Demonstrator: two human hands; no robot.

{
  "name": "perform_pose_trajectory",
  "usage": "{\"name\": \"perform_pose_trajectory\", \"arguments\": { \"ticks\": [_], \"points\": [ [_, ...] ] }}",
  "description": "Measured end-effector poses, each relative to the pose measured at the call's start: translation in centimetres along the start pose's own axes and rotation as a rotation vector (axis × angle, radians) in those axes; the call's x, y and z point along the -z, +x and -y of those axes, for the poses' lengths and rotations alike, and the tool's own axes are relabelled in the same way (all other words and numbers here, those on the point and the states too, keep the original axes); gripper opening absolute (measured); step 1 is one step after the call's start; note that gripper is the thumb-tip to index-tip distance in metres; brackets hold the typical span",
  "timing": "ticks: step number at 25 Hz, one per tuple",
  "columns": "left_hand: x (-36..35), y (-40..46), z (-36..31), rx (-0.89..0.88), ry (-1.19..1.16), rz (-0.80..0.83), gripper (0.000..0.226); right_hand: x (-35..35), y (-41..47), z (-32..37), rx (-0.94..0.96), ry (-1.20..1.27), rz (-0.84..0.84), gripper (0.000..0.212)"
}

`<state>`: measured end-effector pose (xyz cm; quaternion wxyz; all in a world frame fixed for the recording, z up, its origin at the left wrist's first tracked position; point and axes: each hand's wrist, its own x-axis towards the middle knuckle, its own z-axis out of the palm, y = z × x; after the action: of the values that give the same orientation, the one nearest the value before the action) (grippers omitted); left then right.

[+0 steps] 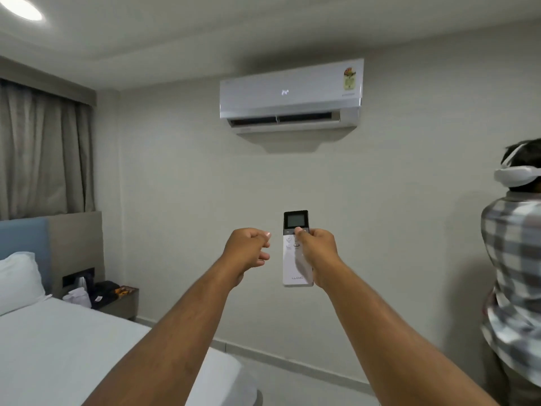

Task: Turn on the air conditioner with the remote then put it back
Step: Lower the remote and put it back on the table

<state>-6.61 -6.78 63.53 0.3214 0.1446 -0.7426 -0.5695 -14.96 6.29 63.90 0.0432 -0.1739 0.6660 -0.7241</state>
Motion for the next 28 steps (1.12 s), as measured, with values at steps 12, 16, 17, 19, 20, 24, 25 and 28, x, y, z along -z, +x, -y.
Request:
{"name": "perform_pose_trajectory", "arguments": {
  "ticks": [12, 16, 17, 19, 20, 24, 25, 28],
  "points": [
    [-2.5, -2.6, 10.2, 0.346, -0.141, 0.143, 0.01, -0.7, -1.8, -11.0, -0.219, 0.114, -0.056, 0.023],
    [-3.3, -4.6, 15.5, 0.479, -0.067, 0.16, 0.013, 0.0, -3.4, -17.3, -0.334, 0.039, -0.062, 0.007],
    [-3.5, -5.2, 16.9, 0.51, -0.049, 0.162, 0.013, 0.4, -3.8, -19.0, -0.35, 0.003, -0.058, 0.008],
    [-3.8, -6.5, 19.4, 0.56, -0.008, 0.175, 0.01, 1.0, -4.9, -22.1, -0.384, -0.05, -0.057, 0.016],
    [-4.5, -7.9, 22.0, 0.627, -0.007, 0.178, 0.009, 1.4, -5.8, -25.2, -0.434, -0.109, -0.057, 0.02],
    [-6.8, -13.0, 30.0, 0.819, -0.013, 0.098, 0.011, 2.9, -9.5, -34.0, -0.628, -0.232, -0.035, 0.026],
    [-7.7, -14.9, 32.6, 0.879, 0.003, 0.086, 0.012, 3.3, -10.9, -37.1, -0.663, -0.286, -0.025, 0.027],
    [-9.4, -19.8, 38.3, 1.01, 0.029, 0.048, 0.021, 4.7, -14.6, -43.2, -0.766, -0.333, -0.019, 0.025]
  ]
}}
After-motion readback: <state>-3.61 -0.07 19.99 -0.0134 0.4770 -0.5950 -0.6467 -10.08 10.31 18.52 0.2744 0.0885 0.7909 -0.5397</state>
